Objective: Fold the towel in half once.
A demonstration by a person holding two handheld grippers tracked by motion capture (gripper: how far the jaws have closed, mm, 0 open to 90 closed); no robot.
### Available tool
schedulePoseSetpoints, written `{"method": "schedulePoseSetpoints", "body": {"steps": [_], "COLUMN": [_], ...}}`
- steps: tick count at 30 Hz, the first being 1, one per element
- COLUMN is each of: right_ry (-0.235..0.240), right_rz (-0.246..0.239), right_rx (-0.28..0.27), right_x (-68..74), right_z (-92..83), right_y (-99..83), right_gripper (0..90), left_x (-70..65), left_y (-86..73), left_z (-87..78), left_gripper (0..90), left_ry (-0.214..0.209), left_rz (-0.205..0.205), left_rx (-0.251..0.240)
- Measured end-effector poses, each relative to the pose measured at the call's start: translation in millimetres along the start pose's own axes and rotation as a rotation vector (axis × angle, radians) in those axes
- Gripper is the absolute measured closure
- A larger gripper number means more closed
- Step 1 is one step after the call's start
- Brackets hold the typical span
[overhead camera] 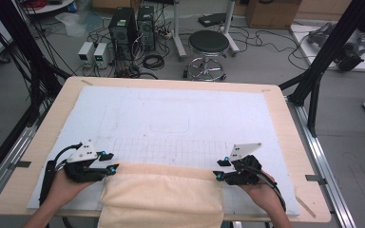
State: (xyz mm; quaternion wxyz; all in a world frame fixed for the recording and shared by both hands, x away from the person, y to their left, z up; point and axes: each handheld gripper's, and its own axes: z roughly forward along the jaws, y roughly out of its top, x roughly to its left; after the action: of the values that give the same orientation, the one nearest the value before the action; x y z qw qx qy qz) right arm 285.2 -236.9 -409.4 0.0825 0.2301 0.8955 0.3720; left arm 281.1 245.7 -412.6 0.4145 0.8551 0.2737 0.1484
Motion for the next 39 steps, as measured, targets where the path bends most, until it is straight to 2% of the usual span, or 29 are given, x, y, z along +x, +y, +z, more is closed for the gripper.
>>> {"method": "schedulePoseSetpoints", "body": {"steps": [3, 5, 8, 9, 13, 14, 15, 17, 18, 20, 21, 22, 23, 24, 25, 28, 30, 32, 34, 35, 37, 39], "right_ry": [0.015, 0.027, 0.042, 0.056, 0.143, 0.157, 0.158, 0.13, 0.09, 0.027, 0.011, -0.006, -0.027, -0.045, -0.062, -0.112, -0.15, -0.179, -0.2, -0.194, -0.187, -0.2], "right_rz": [0.025, 0.022, 0.033, 0.041, 0.064, 0.05, 0.037, 0.018, 0.005, 0.002, 0.004, 0.007, 0.005, 0.009, 0.016, 0.043, 0.052, 0.048, 0.064, 0.087, 0.099, 0.1], "right_rx": [0.014, 0.029, 0.054, 0.058, 0.057, 0.057, 0.062, 0.076, 0.068, 0.053, 0.045, 0.039, 0.036, 0.041, 0.044, 0.019, 0.011, 0.005, -0.007, -0.018, -0.014, 0.013], "right_x": [-7.7, -10.2, -12.1, -12.7, -13.7, -12.6, -12.2, -12.0, -13.6, -22.8, -27.7, -35.4, -43.7, -52.7, -62.8, -93.4, -109.2, -121.6, -132.7, -139.4, -145.0, -147.4], "right_z": [8.5, 13.2, 18.8, 20.8, 23.5, 23.2, 22.9, 21.7, 20.2, 16.7, 16.2, 15.9, 16.3, 17.2, 18.1, 17.1, 15.7, 14.4, 11.2, 9.0, 10.5, 15.6], "right_y": [-2.1, -3.3, -5.8, -7.3, -11.1, -10.3, -9.0, -4.4, -0.8, 11.6, 16.7, 23.9, 31.2, 38.2, 44.9, 66.0, 81.5, 96.0, 107.9, 112.9, 115.2, 112.4], "right_gripper": [53.3, 52.5, 53.1, 55.4, 76.9, 82.6, 84.5, 86.0, 86.3, 86.4, 86.4, 86.4, 86.4, 86.4, 86.4, 86.4, 86.4, 86.4, 86.4, 86.2, 81.9, 70.2], "left_x": [8.4, 12.1, 14.9, 13.9, 11.0, 11.2, 11.3, 11.7, 14.0, 23.4, 29.3, 35.6, 43.5, 52.2, 60.6, 81.6, 93.0, 100.9, 110.3, 113.2, 117.6, 120.1], "left_y": [-2.2, -4.2, -7.7, -9.0, -10.1, -9.3, -8.1, -3.2, 1.1, 13.5, 21.1, 29.6, 37.0, 43.8, 51.1, 75.0, 92.9, 105.6, 117.8, 120.0, 120.0, 115.0], "left_z": [12.0, 18.5, 25.8, 26.8, 25.3, 24.7, 24.4, 23.8, 24.5, 27.9, 30.3, 33.5, 37.0, 40.3, 43.1, 50.6, 53.4, 53.9, 53.1, 53.7, 56.8, 60.6], "left_gripper": [50.5, 50.5, 53.3, 58.4, 79.6, 83.2, 84.4, 85.4, 85.7, 85.9, 86.0, 86.0, 86.0, 86.0, 86.0, 86.0, 86.0, 86.0, 85.9, 85.9, 83.7, 70.6], "left_ry": [-0.019, -0.033, -0.081, -0.102, -0.117, -0.117, -0.108, -0.065, -0.038, 0.009, 0.042, 0.075, 0.104, 0.118, 0.143, 0.193, 0.231, 0.256, 0.268, 0.264, 0.238, 0.227], "left_rz": [-0.028, -0.038, -0.063, -0.068, -0.077, -0.076, -0.076, -0.075, -0.078, -0.102, -0.108, -0.105, -0.123, -0.159, -0.171, -0.178, -0.166, -0.167, -0.17, -0.17, -0.173, -0.198], "left_rx": [0.036, 0.066, 0.098, 0.103, 0.086, 0.089, 0.088, 0.071, 0.057, 0.021, 0.001, -0.007, -0.021, -0.042, -0.049, -0.05, -0.044, -0.056, -0.069, -0.069, -0.059, -0.018]}}
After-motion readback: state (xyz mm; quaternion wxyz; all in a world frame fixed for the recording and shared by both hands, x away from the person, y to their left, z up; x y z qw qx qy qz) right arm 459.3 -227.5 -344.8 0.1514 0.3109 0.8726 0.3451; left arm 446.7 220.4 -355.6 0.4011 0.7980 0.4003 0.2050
